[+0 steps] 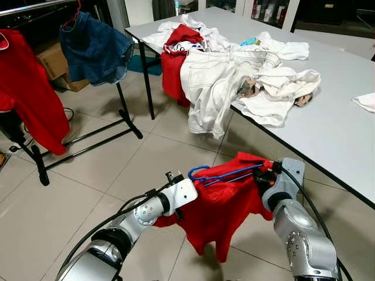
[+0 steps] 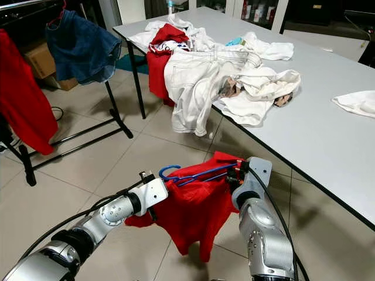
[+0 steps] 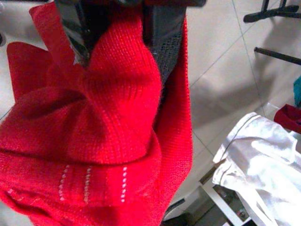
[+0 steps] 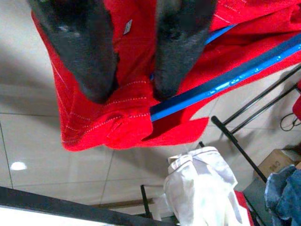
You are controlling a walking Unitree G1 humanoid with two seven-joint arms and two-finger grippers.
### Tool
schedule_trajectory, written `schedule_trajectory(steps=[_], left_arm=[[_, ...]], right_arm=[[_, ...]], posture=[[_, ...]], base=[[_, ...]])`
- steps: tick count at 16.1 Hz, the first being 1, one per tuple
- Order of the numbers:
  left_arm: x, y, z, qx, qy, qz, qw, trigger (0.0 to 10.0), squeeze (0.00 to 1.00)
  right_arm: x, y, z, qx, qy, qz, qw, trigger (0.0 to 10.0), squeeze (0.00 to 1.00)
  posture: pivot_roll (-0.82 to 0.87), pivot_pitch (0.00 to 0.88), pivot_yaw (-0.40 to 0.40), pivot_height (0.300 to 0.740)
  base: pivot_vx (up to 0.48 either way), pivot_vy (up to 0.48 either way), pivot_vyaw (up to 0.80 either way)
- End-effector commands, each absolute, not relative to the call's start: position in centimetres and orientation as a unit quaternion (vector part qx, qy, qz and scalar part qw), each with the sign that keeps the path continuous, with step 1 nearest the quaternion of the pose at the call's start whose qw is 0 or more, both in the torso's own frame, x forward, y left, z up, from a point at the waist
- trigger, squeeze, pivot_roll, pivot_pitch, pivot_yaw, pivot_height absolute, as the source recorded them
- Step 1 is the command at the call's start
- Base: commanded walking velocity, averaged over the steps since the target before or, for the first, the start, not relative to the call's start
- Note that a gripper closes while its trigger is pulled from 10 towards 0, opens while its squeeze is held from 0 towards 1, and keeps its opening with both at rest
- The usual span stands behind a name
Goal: Hang hanger
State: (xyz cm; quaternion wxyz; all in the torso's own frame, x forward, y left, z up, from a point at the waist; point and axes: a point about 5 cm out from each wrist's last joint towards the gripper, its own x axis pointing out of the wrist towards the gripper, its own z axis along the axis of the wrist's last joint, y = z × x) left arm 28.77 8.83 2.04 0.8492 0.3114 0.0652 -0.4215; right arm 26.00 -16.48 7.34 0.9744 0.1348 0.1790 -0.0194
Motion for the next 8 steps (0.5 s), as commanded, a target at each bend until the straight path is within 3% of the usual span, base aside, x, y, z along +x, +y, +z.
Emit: schedule_trajectory(steps=[1, 8], left_arm=[[28.93, 8.44, 2.54, 0.319, 0.045, -0.428, 0.845, 10.0, 0.0], [28.94, 8.25, 2.59, 0.321, 0.043, -0.43, 0.843, 10.0, 0.0]], right_arm=[[26.04, -16.18, 7.46, 0.135, 0.171, -0.007, 0.976, 0.0, 0.0], [25.96, -15.72, 7.8, 0.159, 0.134, 0.018, 0.978, 0.0, 0.0]], posture=[[-0.18, 0.0, 0.062, 0.74], [-0.18, 0.0, 0.066, 0.74]], base=[[0.0, 0.0, 0.0], [0.0, 0.0, 0.0]])
